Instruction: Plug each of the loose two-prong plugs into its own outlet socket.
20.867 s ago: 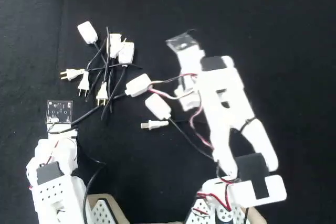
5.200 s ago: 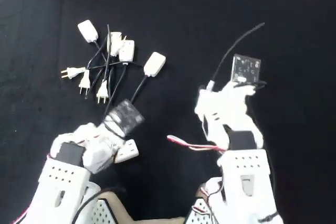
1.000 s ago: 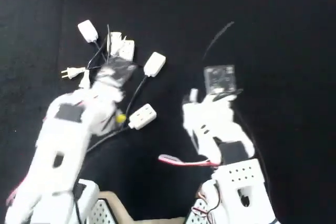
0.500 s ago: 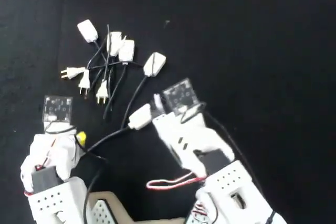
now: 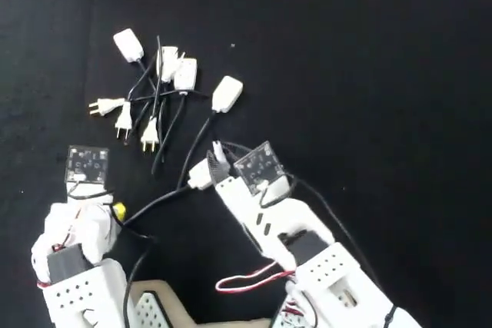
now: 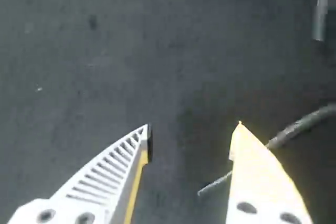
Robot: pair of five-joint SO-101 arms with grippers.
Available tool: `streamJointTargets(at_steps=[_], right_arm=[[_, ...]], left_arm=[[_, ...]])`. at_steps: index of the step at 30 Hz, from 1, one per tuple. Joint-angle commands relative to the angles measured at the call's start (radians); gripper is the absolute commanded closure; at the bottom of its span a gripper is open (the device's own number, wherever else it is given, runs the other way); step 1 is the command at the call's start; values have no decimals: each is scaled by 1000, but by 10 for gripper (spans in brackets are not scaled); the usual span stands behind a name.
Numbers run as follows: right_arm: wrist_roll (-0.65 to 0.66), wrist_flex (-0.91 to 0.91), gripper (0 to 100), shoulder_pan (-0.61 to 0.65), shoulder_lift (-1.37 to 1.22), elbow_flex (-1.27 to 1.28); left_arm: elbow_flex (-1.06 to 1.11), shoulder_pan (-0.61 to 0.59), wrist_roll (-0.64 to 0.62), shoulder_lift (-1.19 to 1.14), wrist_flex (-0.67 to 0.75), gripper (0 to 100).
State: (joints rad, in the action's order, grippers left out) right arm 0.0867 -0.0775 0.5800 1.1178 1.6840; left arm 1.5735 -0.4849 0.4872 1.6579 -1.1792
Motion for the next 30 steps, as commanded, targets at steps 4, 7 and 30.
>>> streamJointTargets(at_steps=[4, 7, 30], right_arm=[[-58, 41, 984, -32, -110, -136], [-184, 212, 984, -161, -226, -341], [-61, 1336, 910, -233, -1132, -1152]], left_arm=[[-5, 27, 5, 6, -6, 752], [-5, 30, 5, 6, -9, 752], [12, 31, 32, 9, -5, 752]])
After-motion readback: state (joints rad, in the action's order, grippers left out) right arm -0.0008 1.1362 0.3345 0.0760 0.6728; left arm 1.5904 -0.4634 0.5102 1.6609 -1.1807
